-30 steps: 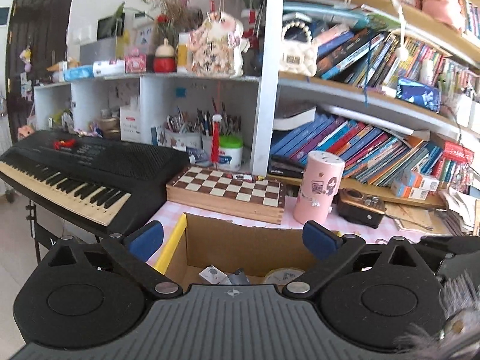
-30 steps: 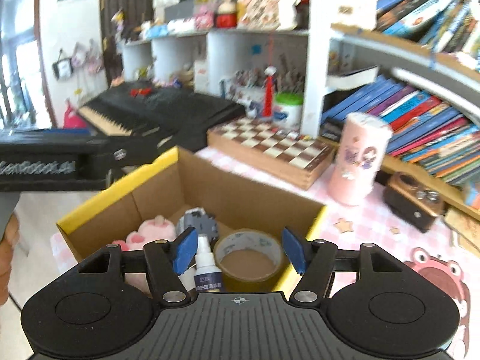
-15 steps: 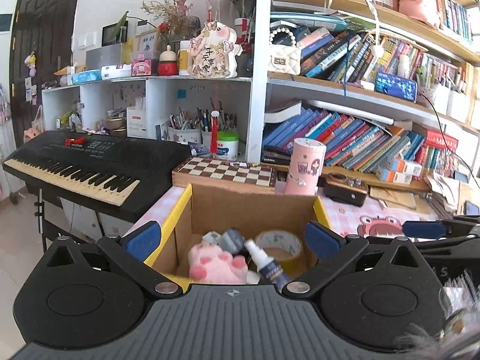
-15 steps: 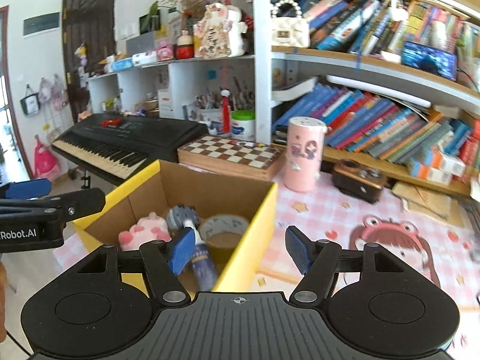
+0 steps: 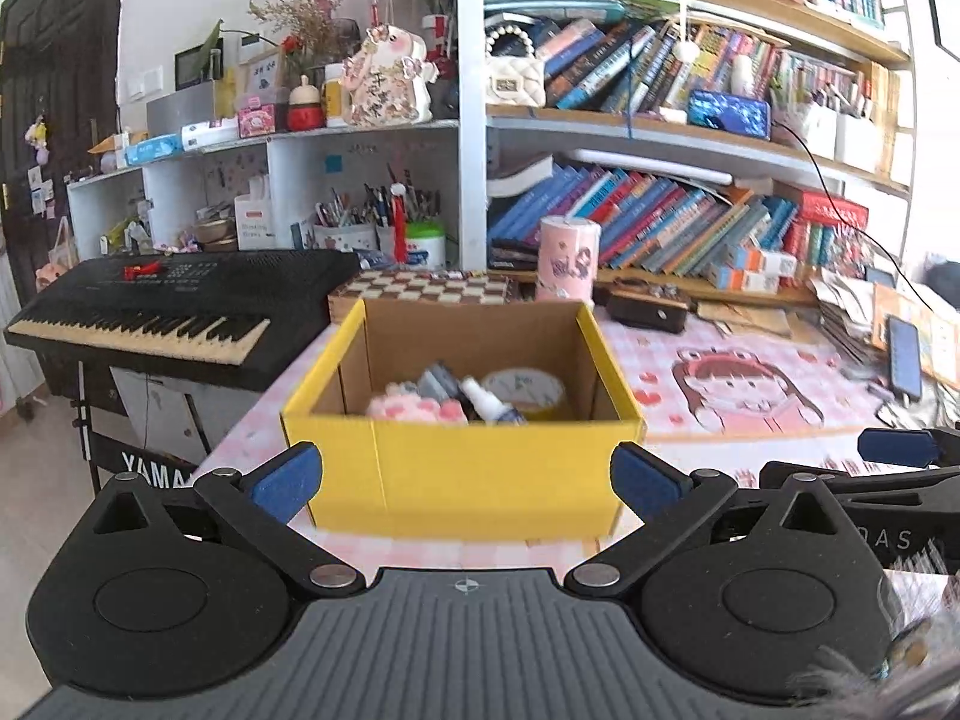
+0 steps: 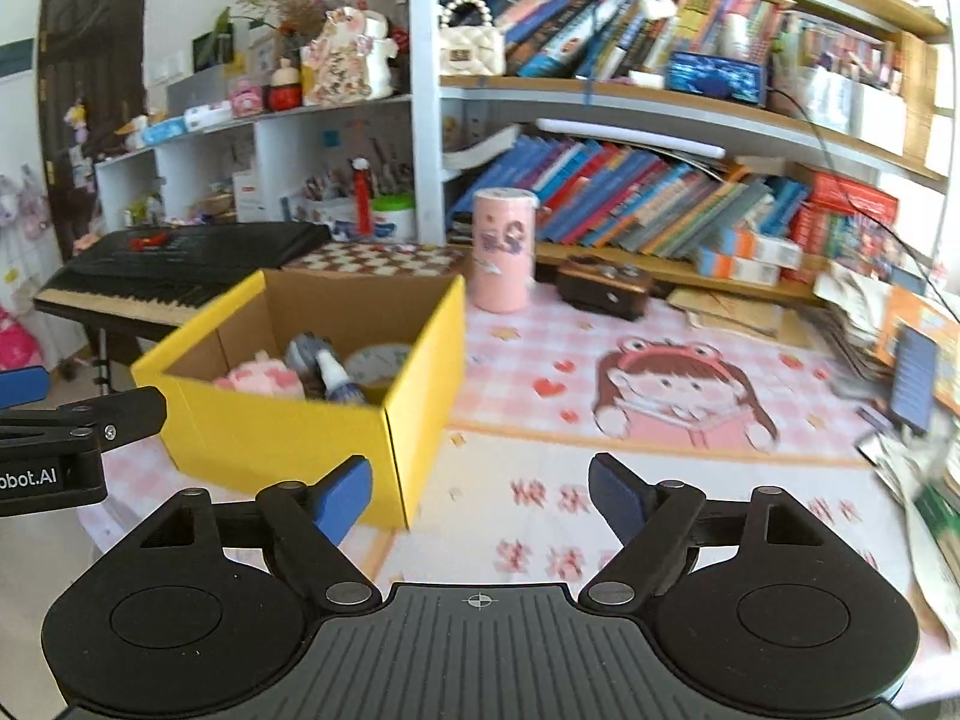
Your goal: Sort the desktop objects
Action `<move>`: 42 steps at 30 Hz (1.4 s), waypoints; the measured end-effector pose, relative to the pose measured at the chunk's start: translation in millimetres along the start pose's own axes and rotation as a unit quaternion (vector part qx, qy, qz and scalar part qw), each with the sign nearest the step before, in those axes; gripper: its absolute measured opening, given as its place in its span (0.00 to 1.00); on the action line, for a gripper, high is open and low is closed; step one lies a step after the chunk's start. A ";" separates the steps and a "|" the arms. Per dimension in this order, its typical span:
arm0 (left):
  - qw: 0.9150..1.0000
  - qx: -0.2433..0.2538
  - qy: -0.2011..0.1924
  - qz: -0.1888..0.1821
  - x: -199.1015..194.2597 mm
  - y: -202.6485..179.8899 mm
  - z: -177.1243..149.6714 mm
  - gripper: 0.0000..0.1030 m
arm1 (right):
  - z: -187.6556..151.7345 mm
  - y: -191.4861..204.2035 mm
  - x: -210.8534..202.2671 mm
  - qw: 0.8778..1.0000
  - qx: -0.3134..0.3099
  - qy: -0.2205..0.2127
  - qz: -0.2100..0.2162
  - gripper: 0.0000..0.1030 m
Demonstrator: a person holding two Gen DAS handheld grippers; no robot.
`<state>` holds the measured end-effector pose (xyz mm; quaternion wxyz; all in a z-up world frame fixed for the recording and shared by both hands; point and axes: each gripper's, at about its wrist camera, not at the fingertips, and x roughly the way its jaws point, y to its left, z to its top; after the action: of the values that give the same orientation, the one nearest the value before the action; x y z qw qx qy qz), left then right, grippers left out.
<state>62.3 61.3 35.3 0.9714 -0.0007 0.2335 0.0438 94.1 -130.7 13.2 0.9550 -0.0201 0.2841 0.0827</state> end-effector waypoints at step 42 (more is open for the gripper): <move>0.996 0.021 0.080 -0.018 -10.1 -16.4 -34.4 1.00 | -49.6 -14.4 -28.2 0.994 0.043 0.073 -0.067 0.89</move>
<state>39.2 43.4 8.9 0.9500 0.0120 0.3112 0.0213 46.5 -153.3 -13.1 0.9352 -0.0043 0.3540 0.0048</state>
